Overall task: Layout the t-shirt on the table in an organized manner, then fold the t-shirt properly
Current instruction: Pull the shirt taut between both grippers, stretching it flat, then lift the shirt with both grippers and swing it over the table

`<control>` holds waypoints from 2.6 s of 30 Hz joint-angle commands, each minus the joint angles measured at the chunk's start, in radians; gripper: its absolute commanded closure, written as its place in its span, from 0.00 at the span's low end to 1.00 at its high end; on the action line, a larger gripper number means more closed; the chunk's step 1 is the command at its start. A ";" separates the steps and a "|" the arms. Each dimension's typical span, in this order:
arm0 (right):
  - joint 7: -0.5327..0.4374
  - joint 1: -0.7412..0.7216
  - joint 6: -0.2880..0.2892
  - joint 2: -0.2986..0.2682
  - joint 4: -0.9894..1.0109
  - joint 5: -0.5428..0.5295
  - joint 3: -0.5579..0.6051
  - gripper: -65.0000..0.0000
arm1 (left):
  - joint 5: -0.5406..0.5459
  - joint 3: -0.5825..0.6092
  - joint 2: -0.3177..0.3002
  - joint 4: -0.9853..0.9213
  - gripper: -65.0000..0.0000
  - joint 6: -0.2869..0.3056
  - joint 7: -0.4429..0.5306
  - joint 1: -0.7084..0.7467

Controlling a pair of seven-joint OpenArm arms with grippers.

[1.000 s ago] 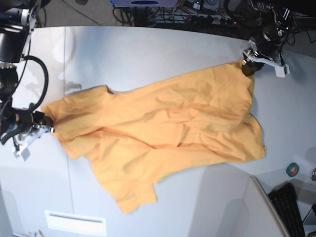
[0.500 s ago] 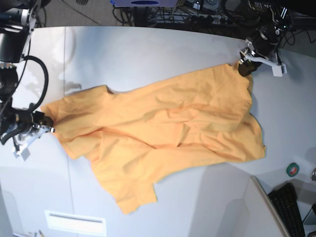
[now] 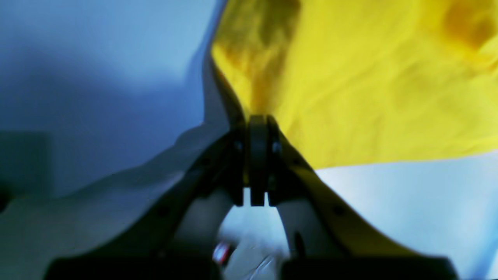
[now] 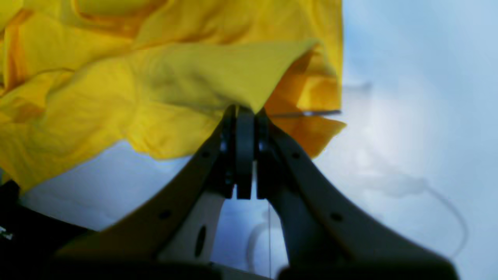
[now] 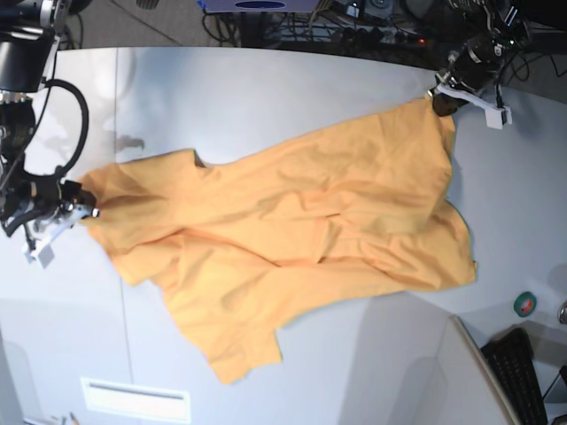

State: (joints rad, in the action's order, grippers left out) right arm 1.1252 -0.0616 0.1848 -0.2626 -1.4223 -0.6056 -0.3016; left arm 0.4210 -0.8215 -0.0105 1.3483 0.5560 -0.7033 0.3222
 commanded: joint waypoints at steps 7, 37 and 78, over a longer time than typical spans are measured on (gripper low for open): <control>-0.012 0.035 0.000 0.003 -0.053 -0.006 -0.080 1.00 | 0.005 -0.003 -0.012 0.213 1.00 -0.018 -0.057 0.007; -0.050 -0.234 -0.178 0.093 0.102 -0.014 0.132 1.00 | -0.003 -0.003 -0.049 0.294 1.00 -0.060 -0.178 -0.090; -0.434 -0.829 -0.178 -0.183 0.452 -0.006 0.126 1.00 | -0.001 0.821 -0.188 -0.364 1.00 -0.399 -0.040 -1.314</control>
State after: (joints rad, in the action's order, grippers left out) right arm 0.7227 -0.8524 0.0048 -0.4183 -0.9531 -0.6044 -0.1696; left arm 0.4110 0.0040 -0.1944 0.9619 0.1551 -0.7723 -0.9573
